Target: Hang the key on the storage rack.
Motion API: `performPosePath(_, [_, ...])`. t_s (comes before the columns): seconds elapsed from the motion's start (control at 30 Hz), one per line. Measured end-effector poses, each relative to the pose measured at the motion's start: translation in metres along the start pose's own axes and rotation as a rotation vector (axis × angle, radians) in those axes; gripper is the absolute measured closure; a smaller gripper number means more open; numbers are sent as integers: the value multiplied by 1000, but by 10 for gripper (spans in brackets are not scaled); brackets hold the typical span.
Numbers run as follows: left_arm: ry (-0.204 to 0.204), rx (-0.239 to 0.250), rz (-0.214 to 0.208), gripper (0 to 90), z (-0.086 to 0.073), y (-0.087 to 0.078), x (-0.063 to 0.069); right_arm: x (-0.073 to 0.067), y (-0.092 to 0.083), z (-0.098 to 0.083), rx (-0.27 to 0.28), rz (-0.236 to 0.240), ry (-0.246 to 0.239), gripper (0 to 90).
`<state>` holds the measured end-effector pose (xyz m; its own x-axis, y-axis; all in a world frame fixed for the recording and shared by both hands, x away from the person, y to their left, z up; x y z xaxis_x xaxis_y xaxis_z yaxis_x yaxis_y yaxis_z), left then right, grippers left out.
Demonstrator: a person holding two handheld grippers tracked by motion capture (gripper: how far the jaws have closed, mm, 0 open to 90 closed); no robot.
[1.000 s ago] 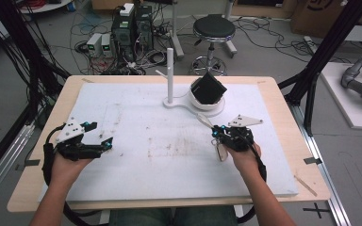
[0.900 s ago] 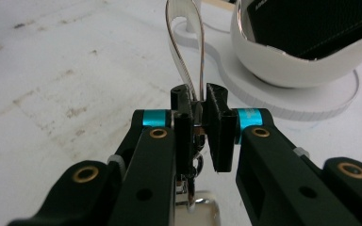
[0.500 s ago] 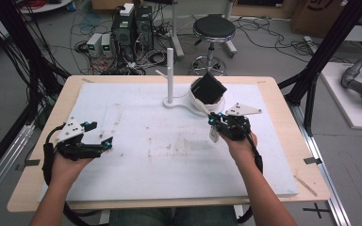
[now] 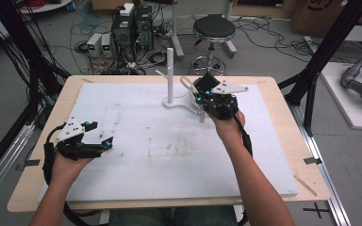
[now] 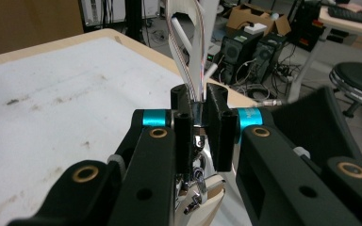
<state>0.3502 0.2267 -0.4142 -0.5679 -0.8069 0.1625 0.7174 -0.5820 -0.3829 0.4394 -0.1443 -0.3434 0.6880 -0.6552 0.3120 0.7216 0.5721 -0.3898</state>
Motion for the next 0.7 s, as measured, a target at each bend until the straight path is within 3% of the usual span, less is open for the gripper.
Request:
performPosePath(0.3, [2,4,-2,171,1,-1,0,2,21,28,2,-12,-40,829])
performPosePath(0.7, [-2,6,-2,171,1,0,0,9,42,47,-6,-26,-52,829])
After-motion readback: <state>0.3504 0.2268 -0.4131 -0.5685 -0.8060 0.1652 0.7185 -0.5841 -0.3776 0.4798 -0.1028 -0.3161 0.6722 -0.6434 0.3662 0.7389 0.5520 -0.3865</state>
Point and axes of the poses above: each handheld gripper's, and its own axes: y roughly forward along the jaws, z roughly out of its top, x roughly to its right, the point moved 6 cm from there along y, roughly forward along the jaws, and after that the axes turned 13 degrees about -y, right-handed, at the moved point
